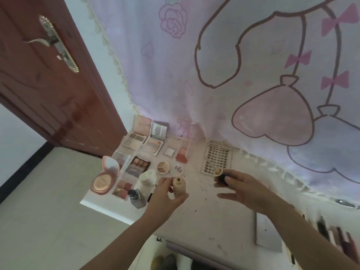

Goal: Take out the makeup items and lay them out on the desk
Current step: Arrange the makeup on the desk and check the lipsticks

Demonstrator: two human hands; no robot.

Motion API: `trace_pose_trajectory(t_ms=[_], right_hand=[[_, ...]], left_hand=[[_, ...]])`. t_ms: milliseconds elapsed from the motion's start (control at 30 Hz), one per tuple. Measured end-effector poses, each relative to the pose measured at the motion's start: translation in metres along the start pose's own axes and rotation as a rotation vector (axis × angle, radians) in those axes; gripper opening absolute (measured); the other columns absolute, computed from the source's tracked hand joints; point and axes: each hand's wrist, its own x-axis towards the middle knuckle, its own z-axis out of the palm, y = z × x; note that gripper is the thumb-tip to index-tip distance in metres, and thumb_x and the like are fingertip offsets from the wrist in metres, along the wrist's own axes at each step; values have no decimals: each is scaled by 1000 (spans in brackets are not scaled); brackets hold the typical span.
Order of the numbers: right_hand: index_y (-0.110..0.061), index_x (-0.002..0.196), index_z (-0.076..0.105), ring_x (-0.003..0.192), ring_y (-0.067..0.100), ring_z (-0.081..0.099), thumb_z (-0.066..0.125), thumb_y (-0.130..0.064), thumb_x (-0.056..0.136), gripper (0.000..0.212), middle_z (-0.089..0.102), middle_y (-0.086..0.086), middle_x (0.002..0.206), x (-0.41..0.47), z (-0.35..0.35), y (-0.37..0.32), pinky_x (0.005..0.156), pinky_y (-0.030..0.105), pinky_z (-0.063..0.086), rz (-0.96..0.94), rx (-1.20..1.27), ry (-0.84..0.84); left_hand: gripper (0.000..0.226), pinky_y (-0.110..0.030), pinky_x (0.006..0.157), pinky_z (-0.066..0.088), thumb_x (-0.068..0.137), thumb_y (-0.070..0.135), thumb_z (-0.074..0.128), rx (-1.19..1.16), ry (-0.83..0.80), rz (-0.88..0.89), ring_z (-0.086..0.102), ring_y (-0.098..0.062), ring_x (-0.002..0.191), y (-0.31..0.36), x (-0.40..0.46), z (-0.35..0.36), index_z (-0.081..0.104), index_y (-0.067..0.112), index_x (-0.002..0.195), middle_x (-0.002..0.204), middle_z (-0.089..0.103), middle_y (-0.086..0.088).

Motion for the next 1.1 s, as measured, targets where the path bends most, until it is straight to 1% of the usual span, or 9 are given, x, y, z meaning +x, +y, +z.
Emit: trace_pose_trajectory(t_ms=[133,233,333,400,500,700,867,1000,1100], right_hand=[[-6,118,57,99,27,68,47,-11,96,25,70,13,105,20,14,53,72,39,57,118,186,37],[-9,117,55,103,24,67,47,-11,96,22,70,11,110,34,19,64,74,36,57,89,284,94],[-13,113,53,104,20,64,53,-9,94,19,69,7,111,48,23,70,82,29,51,-35,-107,220],[-17,107,54,103,18,60,60,-11,90,20,64,3,109,58,26,76,85,26,43,-120,-421,321],[-20,102,54,92,16,54,63,-11,85,21,57,-1,101,74,29,87,76,23,35,-210,-723,446],[-14,102,53,92,18,50,61,-13,88,16,52,-4,95,95,34,100,76,24,33,-302,-839,535],[-10,103,54,94,18,48,62,-12,86,19,49,-4,95,107,35,96,74,23,31,-320,-867,537],[-9,111,53,103,20,51,62,-15,87,26,55,4,107,103,31,98,87,28,41,-281,-821,498],[-12,124,46,110,13,48,60,-16,89,39,50,2,119,90,23,94,94,22,38,-246,-839,465]], left_hand=[[41,-20,80,40,74,34,75,75,70,-98,51,-9,92,-7,1,7,53,28,108,103,49,7],[47,-26,89,42,75,34,76,116,95,-109,50,-13,102,-6,17,18,54,22,115,110,48,6],[50,-36,93,44,75,35,75,190,115,-128,49,-17,106,-9,34,27,52,18,116,115,48,2],[51,-35,92,44,74,36,74,240,110,-142,49,-18,107,-14,41,35,52,18,116,116,47,1],[52,-29,90,42,73,37,74,313,98,-121,49,-19,107,-22,44,45,51,19,116,116,48,1],[55,-30,95,37,73,48,69,507,93,-19,47,-18,110,-30,61,55,53,19,117,116,54,2],[57,-35,85,41,70,51,70,602,179,30,55,-25,102,-32,73,59,60,13,111,110,61,-4],[66,-28,95,34,74,57,63,635,118,-3,48,-19,116,-35,75,58,51,17,125,126,54,0],[80,-27,107,25,77,56,63,624,40,-51,35,-17,131,-34,71,53,34,16,140,142,41,1]])
